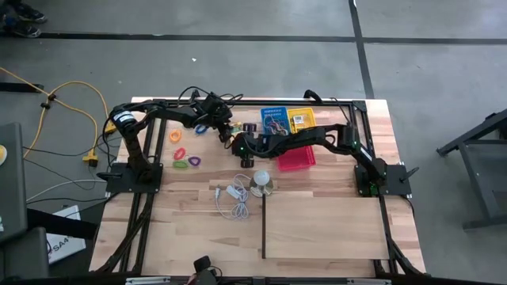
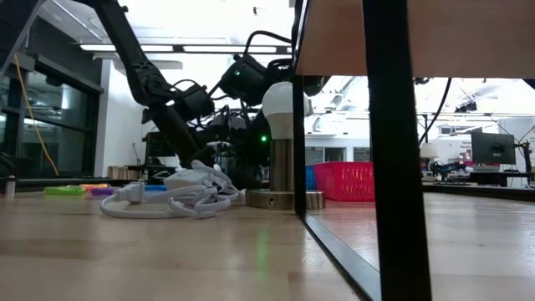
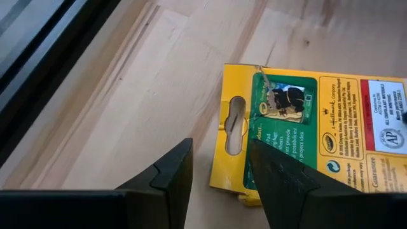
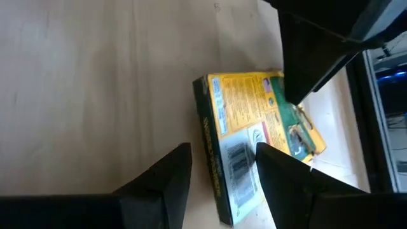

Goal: Pick & Place Office Desk Supplies
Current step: Stack the yellow crayon box on top of the yellow crayon box

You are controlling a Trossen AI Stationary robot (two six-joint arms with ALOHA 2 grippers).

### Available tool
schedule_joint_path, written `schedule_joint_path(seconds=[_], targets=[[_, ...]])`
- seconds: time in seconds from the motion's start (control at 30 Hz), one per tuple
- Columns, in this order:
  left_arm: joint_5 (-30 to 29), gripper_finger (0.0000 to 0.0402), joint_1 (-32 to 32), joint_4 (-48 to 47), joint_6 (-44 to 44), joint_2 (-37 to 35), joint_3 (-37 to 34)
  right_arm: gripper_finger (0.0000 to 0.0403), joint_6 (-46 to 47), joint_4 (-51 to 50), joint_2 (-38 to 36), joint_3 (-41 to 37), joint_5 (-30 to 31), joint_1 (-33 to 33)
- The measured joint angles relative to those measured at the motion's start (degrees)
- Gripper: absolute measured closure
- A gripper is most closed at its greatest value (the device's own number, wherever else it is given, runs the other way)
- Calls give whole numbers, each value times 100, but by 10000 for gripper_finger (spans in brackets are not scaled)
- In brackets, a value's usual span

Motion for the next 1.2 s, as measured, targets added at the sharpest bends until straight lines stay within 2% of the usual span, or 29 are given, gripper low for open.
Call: schedule_joint_path(seconds=[0.27, 0.47, 0.83, 1.2], targets=[[-18, 250, -2, -2, 23, 5, 0, 238, -306, 261, 26, -13, 511, -5], [-17, 250, -2, -1, 35, 7, 0, 263, -342, 295, 28, -13, 819, 23], [16, 250, -2, -7, 49, 7, 0, 323, -355, 304, 10, -13, 709, 135], [16, 250, -2, -1, 49, 7, -2, 333, -362, 306, -3, -11, 668, 136]])
